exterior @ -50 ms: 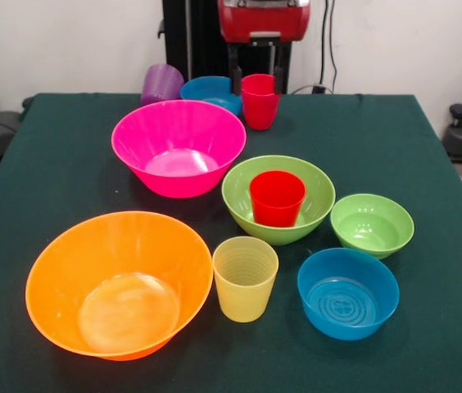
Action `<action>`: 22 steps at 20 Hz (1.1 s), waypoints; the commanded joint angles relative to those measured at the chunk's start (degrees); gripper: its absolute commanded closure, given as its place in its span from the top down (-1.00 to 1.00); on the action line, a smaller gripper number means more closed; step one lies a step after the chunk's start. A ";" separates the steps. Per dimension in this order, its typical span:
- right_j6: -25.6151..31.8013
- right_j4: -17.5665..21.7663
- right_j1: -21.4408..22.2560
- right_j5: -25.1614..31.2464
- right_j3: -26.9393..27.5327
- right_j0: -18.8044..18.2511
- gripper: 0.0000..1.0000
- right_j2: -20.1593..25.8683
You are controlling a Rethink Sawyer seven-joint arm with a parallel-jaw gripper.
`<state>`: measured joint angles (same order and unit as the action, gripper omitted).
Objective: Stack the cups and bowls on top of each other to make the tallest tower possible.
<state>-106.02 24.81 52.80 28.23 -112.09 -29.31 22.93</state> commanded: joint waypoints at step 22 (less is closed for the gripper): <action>5.89 15.13 -11.89 1.57 7.95 1.70 1.00 -0.53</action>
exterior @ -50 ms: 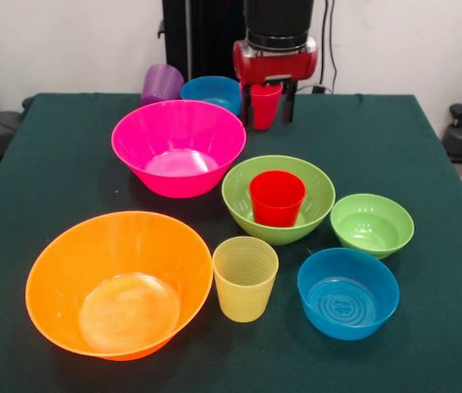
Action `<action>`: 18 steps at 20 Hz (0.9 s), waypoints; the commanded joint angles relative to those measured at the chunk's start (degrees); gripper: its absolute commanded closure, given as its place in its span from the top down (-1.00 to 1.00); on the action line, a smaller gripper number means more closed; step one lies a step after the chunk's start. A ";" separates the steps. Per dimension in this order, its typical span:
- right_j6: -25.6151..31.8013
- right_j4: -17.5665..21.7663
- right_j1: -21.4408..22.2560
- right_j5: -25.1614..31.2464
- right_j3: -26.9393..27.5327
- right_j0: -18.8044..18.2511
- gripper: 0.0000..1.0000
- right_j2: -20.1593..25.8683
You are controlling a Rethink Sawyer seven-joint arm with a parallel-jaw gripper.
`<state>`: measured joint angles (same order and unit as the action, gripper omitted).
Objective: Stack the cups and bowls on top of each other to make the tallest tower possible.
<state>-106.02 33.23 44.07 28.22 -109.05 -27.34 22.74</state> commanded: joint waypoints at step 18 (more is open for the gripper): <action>5.03 8.88 -4.35 0.83 4.79 -1.56 1.00 -0.22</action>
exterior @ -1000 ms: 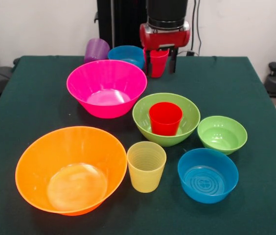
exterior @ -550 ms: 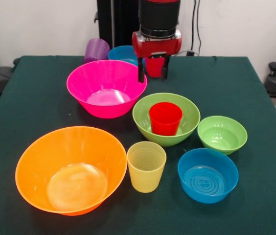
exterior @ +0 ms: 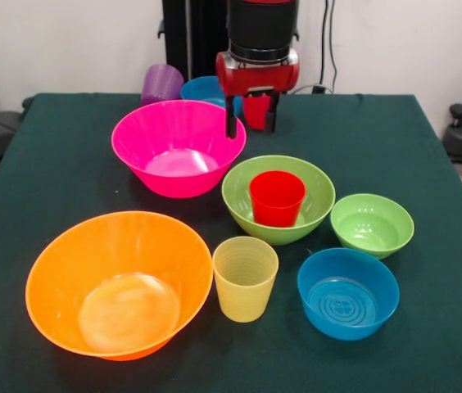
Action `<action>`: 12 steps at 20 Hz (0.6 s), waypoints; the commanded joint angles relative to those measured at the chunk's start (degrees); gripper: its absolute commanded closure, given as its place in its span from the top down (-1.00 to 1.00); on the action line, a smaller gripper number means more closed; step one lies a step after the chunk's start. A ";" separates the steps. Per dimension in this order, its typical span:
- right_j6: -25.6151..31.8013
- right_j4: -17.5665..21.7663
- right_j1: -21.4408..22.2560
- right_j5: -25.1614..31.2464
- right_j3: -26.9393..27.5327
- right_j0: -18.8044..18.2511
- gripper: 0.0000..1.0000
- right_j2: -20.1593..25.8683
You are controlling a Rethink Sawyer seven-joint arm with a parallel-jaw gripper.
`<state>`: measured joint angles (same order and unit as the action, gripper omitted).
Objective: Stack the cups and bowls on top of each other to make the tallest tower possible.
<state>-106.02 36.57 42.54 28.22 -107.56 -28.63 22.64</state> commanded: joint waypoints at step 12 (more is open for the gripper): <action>0.80 9.68 -9.36 -2.82 6.64 2.38 1.00 -3.71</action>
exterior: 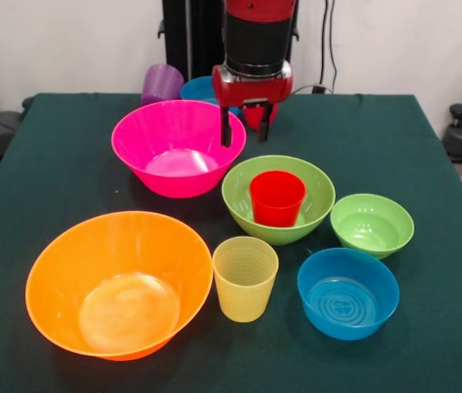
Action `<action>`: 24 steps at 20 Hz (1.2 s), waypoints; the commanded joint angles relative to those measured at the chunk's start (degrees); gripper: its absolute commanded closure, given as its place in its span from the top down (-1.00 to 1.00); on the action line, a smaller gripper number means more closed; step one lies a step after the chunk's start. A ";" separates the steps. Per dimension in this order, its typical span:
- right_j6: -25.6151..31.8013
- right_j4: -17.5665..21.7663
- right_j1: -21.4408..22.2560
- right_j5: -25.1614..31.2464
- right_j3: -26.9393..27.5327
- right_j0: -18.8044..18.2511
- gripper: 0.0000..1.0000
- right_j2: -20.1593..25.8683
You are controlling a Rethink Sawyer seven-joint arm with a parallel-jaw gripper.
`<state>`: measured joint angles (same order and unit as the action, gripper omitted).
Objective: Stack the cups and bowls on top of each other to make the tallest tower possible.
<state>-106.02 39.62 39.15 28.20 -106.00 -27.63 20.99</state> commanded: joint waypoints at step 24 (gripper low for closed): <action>-0.18 7.88 -11.14 -5.63 7.36 2.20 -1.00 -3.65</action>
<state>-106.02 43.69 29.85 26.03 -102.74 -27.00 17.07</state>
